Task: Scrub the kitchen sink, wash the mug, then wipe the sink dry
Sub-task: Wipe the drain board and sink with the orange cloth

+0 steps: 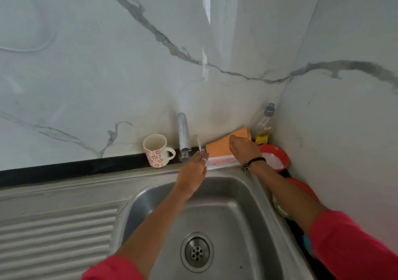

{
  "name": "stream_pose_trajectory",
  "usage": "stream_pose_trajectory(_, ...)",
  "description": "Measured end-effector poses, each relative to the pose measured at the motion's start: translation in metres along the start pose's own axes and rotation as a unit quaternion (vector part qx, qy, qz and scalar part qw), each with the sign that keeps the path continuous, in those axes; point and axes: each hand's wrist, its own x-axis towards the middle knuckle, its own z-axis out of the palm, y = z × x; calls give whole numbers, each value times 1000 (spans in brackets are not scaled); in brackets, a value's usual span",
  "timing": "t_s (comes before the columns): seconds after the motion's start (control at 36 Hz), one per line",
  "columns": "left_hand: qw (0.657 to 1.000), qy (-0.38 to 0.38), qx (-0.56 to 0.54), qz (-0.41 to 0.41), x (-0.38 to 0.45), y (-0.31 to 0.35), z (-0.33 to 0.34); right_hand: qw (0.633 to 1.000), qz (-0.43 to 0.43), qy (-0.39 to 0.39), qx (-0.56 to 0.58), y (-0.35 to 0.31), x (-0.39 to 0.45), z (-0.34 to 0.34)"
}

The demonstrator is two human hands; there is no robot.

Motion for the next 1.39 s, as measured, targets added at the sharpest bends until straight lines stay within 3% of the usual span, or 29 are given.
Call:
stream_pose_trajectory(0.25, 980, -94, 155, -81, 33, 2, 9, 979, -92, -32, -178, 31, 68, 24)
stream_pose_trajectory(0.53, 950, -147, 266, -69, 55, 9, 4, 950, -35, -29, -310, 26, 74, 37)
stream_pose_trajectory(0.72, 934, -166, 312, -58, 57, 19, -2, 968, -30, -26, -248, 18, 68, 29)
stream_pose_trajectory(0.89, 936, -149, 308, -81, 53, 26, 0, 996, -49, -33, -72, -3, 56, -1)
stream_pose_trajectory(1.0, 957, -115, 238, -123, 44, 21, 13, 993, 23, -18, 114, -12, 36, -45)
stream_pose_trajectory(1.08, 970, -87, 163, -159, 31, 16, 27, 952, 118, 9, 281, -4, 16, -68)
stream_pose_trajectory(1.14, 977, -58, 130, -157, 18, 13, 34, 897, 170, -6, 408, 5, 3, -70)
stream_pose_trajectory(1.31, 988, -42, 29, -147, -36, 18, 34, 643, 197, -108, 732, 7, -58, -37)
stream_pose_trajectory(1.39, 987, -48, 20, -153, -69, 14, 34, 566, 189, -156, 787, -4, -88, -22)
